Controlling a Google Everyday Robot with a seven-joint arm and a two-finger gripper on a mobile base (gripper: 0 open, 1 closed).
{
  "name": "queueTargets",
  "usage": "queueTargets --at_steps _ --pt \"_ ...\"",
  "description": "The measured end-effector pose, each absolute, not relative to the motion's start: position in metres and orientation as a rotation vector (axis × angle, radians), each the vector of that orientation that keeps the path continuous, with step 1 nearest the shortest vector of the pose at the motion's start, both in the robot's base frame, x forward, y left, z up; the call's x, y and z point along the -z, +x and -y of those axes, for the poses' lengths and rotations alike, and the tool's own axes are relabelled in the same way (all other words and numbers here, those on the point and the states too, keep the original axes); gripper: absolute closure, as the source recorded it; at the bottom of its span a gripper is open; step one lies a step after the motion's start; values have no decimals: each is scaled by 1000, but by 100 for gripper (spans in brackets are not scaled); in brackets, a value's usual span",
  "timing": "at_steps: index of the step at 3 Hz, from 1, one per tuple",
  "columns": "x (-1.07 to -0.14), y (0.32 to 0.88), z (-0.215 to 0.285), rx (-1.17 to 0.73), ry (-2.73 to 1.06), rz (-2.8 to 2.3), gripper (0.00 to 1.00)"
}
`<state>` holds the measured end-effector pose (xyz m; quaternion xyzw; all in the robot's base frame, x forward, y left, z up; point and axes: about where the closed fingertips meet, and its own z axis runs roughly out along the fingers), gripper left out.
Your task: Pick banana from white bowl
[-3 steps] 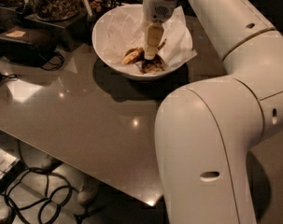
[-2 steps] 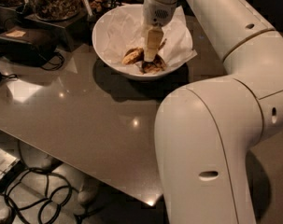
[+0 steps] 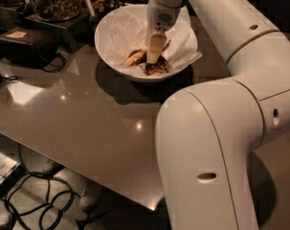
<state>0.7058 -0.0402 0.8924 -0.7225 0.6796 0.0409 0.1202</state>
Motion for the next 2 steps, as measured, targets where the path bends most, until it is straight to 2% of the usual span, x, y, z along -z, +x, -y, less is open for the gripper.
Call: queueTargets --at_steps 1,2 --pt "-887 707 38 -131 -2121 -1989 41" --pt "-880 708 37 -146 -2130 -1994 43"
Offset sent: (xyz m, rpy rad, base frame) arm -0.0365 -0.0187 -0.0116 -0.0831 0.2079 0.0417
